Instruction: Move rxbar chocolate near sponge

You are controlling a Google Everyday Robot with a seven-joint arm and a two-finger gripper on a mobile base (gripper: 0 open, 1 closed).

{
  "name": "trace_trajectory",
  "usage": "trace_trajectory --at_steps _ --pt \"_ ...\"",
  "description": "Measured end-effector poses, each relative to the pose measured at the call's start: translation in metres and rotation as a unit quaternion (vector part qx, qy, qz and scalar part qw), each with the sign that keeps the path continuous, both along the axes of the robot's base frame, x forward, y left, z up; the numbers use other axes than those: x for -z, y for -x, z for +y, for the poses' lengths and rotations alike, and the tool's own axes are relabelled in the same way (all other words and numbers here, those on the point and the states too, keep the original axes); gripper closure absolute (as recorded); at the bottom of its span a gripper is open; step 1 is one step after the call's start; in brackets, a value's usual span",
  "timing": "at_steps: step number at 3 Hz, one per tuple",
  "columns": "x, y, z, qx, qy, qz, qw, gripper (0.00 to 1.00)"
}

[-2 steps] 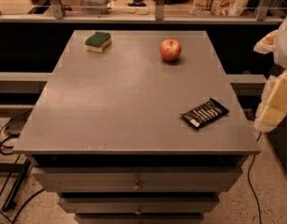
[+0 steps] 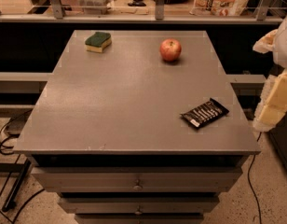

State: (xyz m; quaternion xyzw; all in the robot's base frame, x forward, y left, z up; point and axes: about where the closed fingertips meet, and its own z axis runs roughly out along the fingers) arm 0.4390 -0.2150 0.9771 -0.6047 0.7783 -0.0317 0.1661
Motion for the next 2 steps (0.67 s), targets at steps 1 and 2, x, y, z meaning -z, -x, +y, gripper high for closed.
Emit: trace_trajectory --at_steps 1,2 --pt "0.003 -0.005 0.01 -0.023 -0.03 -0.006 0.9993 0.0" --pt "0.011 -0.019 0.026 -0.055 -0.084 -0.016 0.9948 0.0"
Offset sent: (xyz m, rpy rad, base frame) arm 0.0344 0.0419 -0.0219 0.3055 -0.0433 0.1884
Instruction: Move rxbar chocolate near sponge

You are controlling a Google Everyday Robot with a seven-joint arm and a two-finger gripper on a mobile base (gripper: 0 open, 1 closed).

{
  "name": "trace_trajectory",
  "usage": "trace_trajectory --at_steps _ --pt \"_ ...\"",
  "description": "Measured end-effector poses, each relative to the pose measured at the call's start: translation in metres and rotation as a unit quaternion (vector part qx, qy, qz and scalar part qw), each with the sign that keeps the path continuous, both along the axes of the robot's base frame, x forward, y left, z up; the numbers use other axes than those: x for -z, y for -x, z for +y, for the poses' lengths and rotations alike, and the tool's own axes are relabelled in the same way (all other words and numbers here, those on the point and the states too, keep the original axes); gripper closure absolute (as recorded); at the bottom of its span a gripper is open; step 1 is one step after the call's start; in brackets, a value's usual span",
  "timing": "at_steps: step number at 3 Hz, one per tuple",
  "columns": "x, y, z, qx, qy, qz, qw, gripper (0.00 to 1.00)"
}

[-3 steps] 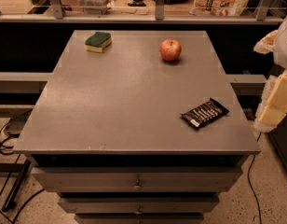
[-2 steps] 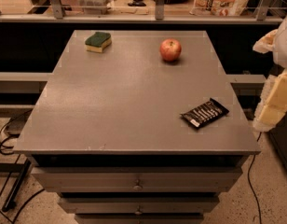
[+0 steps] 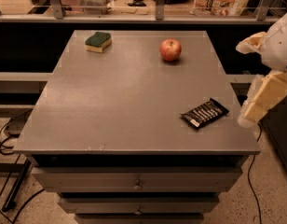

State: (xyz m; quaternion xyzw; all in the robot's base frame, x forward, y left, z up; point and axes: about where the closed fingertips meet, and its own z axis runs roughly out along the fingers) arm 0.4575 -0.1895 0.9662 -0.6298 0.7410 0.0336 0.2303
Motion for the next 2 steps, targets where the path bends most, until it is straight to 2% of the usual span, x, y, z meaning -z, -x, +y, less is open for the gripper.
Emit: trace_trajectory --at_steps 1,2 --pt "0.0172 -0.0215 0.0043 -0.01 -0.035 -0.004 0.9993 0.0" --pt "0.0172 -0.0215 0.0044 -0.01 -0.035 -0.004 0.9993 0.0"
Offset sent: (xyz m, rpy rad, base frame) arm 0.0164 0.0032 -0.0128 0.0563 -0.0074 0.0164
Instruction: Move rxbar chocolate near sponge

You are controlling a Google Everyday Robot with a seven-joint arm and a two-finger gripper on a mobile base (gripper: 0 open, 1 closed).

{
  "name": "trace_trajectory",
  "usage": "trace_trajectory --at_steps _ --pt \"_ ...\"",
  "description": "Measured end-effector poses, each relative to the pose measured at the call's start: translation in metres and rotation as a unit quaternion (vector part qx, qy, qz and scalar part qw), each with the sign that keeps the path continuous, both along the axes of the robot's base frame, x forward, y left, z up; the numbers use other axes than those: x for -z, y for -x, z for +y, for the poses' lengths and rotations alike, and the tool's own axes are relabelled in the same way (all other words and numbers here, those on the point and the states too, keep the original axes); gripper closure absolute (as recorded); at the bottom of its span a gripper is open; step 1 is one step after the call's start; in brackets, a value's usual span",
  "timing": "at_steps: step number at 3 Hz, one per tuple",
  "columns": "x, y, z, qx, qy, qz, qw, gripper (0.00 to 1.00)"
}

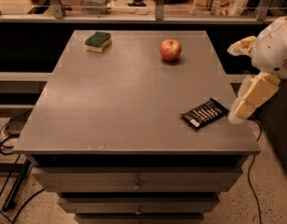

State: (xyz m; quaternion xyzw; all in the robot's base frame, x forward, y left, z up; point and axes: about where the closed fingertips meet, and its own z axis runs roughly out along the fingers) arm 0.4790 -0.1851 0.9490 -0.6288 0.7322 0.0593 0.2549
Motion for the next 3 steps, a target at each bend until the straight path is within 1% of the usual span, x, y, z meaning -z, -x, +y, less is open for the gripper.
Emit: trace_trajectory --at_steps 1,2,3 --pt "0.013 -0.011 0.003 0.005 -0.015 0.009 0.9998 0.0" --pt "0.038 -0.025 0.003 0.023 -0.027 0.02 0.9992 0.0" --pt "0.055 -0.033 0.001 0.04 -0.031 0.027 0.9983 0.0"
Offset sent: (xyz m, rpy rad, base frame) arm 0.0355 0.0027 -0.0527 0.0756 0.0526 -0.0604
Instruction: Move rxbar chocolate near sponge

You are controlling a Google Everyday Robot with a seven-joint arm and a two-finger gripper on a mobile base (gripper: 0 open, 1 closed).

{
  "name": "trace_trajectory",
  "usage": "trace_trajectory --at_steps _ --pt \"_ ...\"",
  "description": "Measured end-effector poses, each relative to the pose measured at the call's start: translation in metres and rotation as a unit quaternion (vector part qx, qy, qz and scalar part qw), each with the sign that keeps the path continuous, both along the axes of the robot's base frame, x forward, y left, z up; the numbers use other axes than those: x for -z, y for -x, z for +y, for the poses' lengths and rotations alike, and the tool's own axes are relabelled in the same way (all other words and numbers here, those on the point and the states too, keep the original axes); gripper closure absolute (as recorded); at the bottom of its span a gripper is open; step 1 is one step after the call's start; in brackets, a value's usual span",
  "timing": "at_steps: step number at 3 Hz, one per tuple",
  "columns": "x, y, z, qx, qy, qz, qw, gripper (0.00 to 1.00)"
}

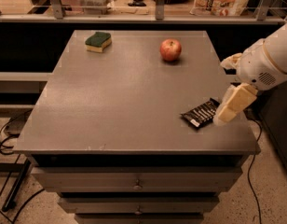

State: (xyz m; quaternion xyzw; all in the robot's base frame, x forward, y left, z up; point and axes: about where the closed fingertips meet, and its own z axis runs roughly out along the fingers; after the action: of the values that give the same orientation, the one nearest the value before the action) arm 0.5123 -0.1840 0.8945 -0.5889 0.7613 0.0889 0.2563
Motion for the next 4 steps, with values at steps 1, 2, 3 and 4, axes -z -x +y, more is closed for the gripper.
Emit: trace_trajectory --at_steps 1,2,3,4 --pt "0.033 -0.003 0.002 0.01 -0.008 0.027 0.9995 0.0" --pt "0.051 -0.002 0.005 0.015 -0.015 0.044 0.9988 0.0" --pt "0.065 0.0 0.009 0.017 -0.023 0.058 0.9979 0.0" --pt "0.072 0.003 0.013 0.015 -0.022 0.068 0.9973 0.16"
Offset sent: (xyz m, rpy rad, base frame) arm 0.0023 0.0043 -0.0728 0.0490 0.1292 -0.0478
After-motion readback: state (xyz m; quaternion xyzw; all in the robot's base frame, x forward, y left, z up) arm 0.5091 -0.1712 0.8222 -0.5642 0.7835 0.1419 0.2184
